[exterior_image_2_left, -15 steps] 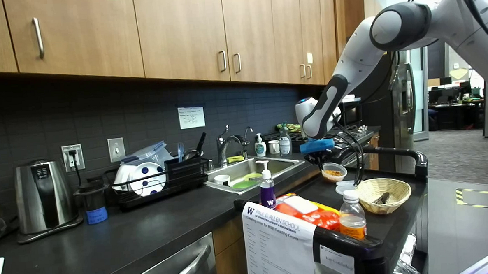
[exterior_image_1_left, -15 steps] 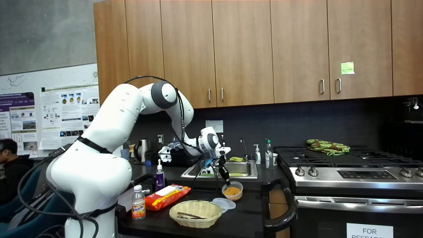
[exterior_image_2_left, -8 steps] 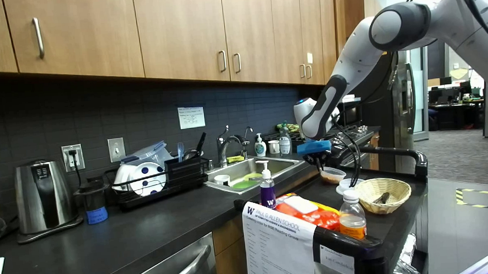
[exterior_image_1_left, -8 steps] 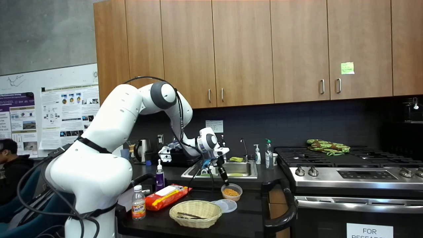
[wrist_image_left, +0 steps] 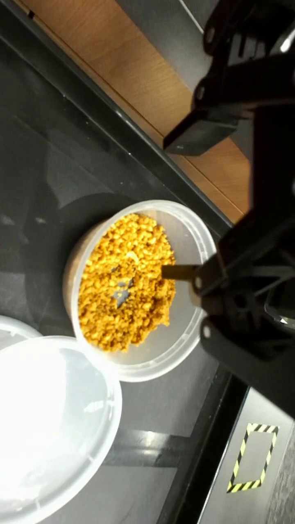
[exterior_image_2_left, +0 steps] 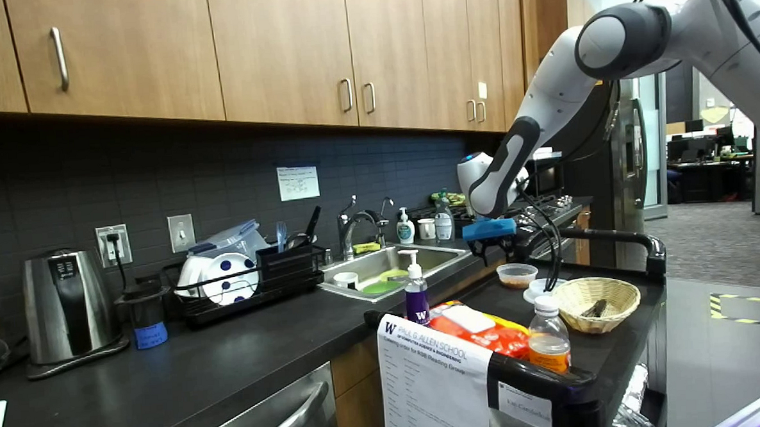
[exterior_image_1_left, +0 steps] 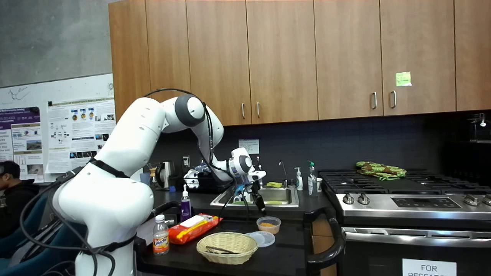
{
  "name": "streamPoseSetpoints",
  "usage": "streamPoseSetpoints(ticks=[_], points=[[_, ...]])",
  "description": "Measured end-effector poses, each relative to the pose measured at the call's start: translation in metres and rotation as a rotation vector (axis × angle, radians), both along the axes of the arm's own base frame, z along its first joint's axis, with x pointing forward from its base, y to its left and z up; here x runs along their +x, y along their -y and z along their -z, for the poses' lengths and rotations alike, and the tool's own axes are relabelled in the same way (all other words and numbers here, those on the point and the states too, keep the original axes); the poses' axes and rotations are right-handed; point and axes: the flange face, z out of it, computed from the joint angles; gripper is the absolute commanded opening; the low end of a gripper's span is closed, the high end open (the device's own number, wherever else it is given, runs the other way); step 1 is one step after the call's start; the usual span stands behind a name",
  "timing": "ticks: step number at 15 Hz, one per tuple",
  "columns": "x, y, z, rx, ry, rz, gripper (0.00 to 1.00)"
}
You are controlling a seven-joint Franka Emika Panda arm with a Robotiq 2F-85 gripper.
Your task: Move the plastic bowl to the right
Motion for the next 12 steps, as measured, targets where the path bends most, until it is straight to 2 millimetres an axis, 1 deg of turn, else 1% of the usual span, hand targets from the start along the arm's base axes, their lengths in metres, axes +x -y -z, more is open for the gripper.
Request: streamPoseSetpoints(ticks=[2, 4, 6, 8, 10, 12], points=[[-0.001, -0.011, 0.002, 0.009, -0.022, -0.094, 1.00], [-0.003, -0.028, 0.005, 0.025, -0.043, -0.205, 1.00], [-0.009, -0.047, 0.009, 0.050, -0.065, -0.307, 1.00], [-0.017, -0.061, 0.016, 0.077, -0.096, -0.385, 0.99], [-0.027, -0.067, 0.024, 0.119, -0.130, -0.427, 1.00], [-0.033, -0.063, 0.032, 0.158, -0.159, -0.446, 1.00]])
